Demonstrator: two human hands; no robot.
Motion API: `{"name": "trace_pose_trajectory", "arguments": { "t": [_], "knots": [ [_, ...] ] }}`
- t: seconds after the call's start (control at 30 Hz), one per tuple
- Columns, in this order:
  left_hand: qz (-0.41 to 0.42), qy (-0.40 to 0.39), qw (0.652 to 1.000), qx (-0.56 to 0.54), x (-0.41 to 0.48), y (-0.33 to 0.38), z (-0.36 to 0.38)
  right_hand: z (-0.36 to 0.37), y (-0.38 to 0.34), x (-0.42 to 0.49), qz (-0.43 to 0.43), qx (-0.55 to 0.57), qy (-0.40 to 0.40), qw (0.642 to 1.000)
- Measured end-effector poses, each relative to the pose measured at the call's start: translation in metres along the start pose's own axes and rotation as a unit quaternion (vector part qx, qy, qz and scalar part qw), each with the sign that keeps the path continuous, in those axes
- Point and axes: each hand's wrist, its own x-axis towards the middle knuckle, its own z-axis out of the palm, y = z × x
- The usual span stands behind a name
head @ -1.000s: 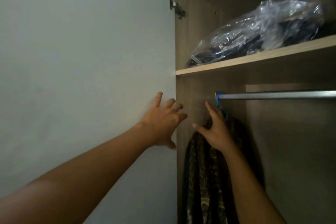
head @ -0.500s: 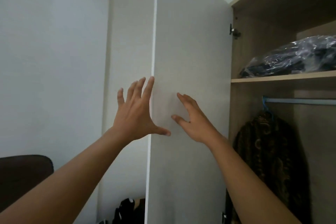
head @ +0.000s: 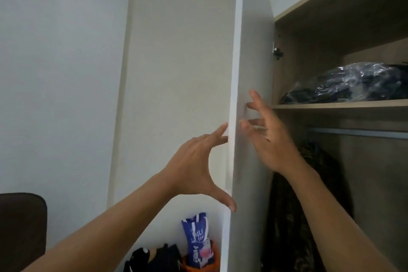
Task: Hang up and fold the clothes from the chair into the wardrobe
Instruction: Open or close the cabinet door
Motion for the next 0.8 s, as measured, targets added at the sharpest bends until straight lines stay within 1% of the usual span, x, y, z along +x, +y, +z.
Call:
{"name": "trace_pose_trajectory", "arguments": {
  "t": [0.1,0.2,0.3,0.4,0.47,0.53,0.63,0.67,0.8],
  "knots": [
    [0.093,-0.004,0.995,-0.024,0.024,0.017,0.027,-0.040,-0.001,-0.011,-0.020,-0.053,0.029,0.998],
    [0.163,0.007,0.986,-0.040,0.064,0.034,0.058,-0.081,0.009,-0.023,-0.023,-0.085,0.041,0.995],
    [0.207,0.018,0.977,-0.041,0.107,0.044,0.090,-0.122,0.023,-0.036,-0.015,-0.148,0.054,0.987],
    [0.246,0.032,0.968,-0.031,0.144,0.050,0.124,-0.154,0.039,-0.048,0.003,-0.260,0.084,0.962],
    [0.282,0.055,0.957,-0.028,0.167,0.050,0.147,-0.169,0.047,-0.055,0.020,-0.343,0.102,0.934],
    [0.300,0.073,0.951,-0.023,0.186,0.048,0.171,-0.177,0.059,-0.060,0.030,-0.412,0.127,0.902],
    [0.301,0.081,0.950,-0.037,0.208,0.042,0.205,-0.185,0.074,-0.065,0.073,-0.549,0.163,0.816],
    [0.303,0.081,0.949,-0.036,0.213,0.040,0.216,-0.186,0.077,-0.068,0.097,-0.576,0.163,0.795],
    [0.320,0.076,0.943,-0.045,0.230,0.027,0.252,-0.170,0.087,-0.081,0.207,-0.629,0.162,0.732]
  ]
}}
